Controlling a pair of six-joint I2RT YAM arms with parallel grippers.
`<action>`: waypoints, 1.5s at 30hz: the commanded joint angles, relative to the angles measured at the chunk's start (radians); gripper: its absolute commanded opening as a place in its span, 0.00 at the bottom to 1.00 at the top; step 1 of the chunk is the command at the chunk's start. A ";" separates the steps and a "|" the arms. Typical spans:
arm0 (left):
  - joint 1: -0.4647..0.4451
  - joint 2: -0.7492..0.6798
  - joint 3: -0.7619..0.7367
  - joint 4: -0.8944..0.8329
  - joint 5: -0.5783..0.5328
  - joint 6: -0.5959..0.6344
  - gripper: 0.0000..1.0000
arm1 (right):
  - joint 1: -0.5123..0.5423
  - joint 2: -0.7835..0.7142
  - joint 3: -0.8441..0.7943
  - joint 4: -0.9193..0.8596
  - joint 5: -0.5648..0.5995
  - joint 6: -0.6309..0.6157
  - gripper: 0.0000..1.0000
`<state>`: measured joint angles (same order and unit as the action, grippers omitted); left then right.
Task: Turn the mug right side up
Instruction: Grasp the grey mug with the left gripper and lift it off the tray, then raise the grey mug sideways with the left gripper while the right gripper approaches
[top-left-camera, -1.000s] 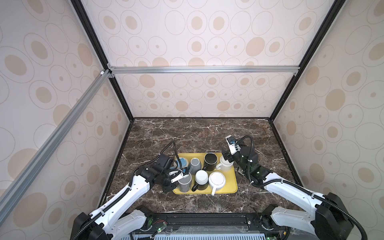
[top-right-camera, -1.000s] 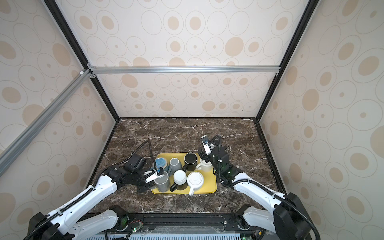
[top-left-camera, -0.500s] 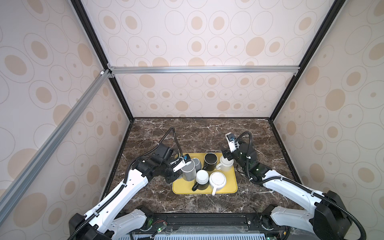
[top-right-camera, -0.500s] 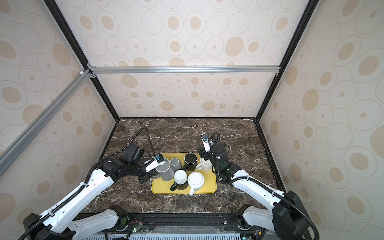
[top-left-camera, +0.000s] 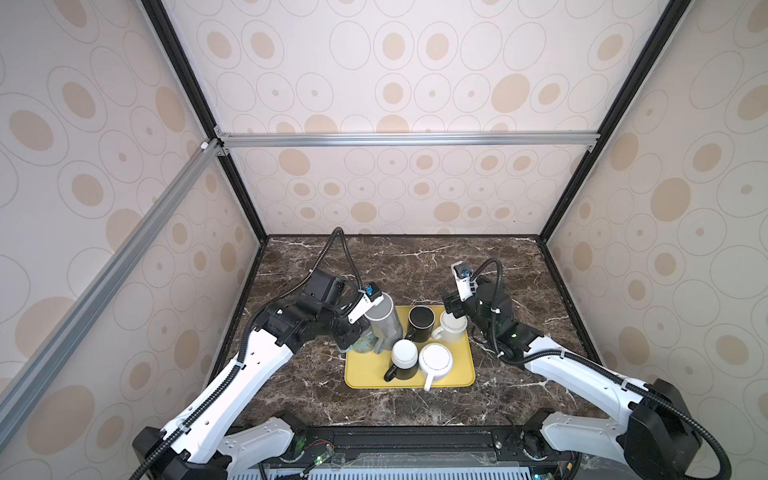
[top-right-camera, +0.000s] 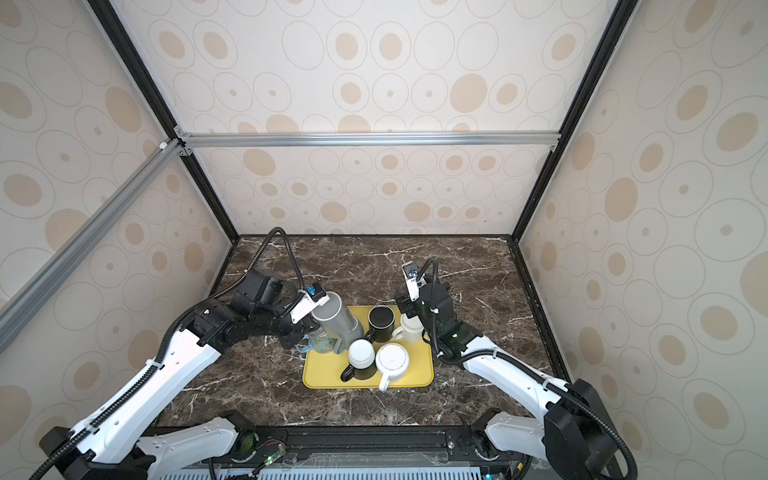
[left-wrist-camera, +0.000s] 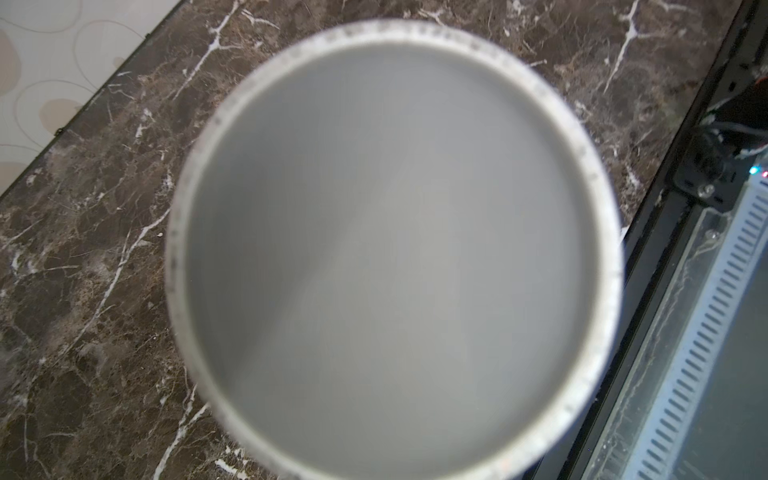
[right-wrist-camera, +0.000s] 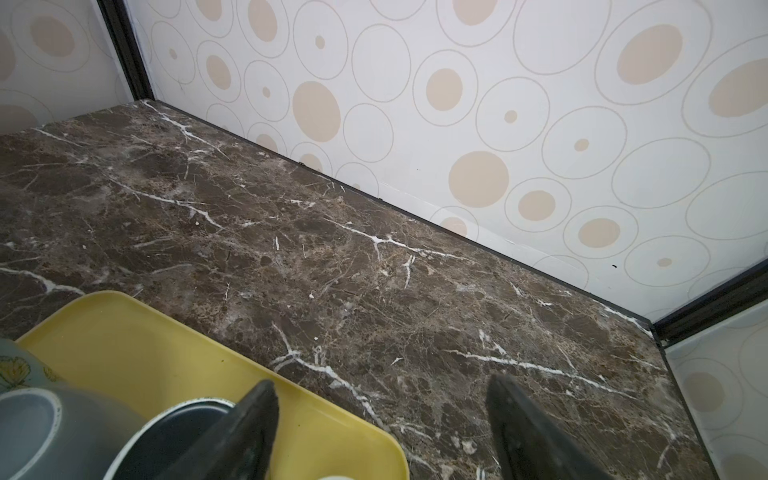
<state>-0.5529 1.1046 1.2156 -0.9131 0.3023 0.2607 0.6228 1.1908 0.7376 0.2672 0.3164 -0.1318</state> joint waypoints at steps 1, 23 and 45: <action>-0.009 0.015 0.103 0.110 -0.002 -0.107 0.00 | 0.008 0.007 0.047 -0.010 -0.015 0.025 0.81; -0.006 0.049 0.075 0.813 0.011 -0.636 0.00 | 0.008 -0.193 0.071 -0.074 -0.337 0.364 0.78; 0.057 0.082 -0.232 1.791 0.464 -1.209 0.00 | -0.163 -0.230 0.134 0.142 -0.948 0.878 0.66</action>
<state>-0.5213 1.1931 0.9733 0.5488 0.7017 -0.8074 0.4606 0.9707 0.8261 0.3302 -0.4847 0.6537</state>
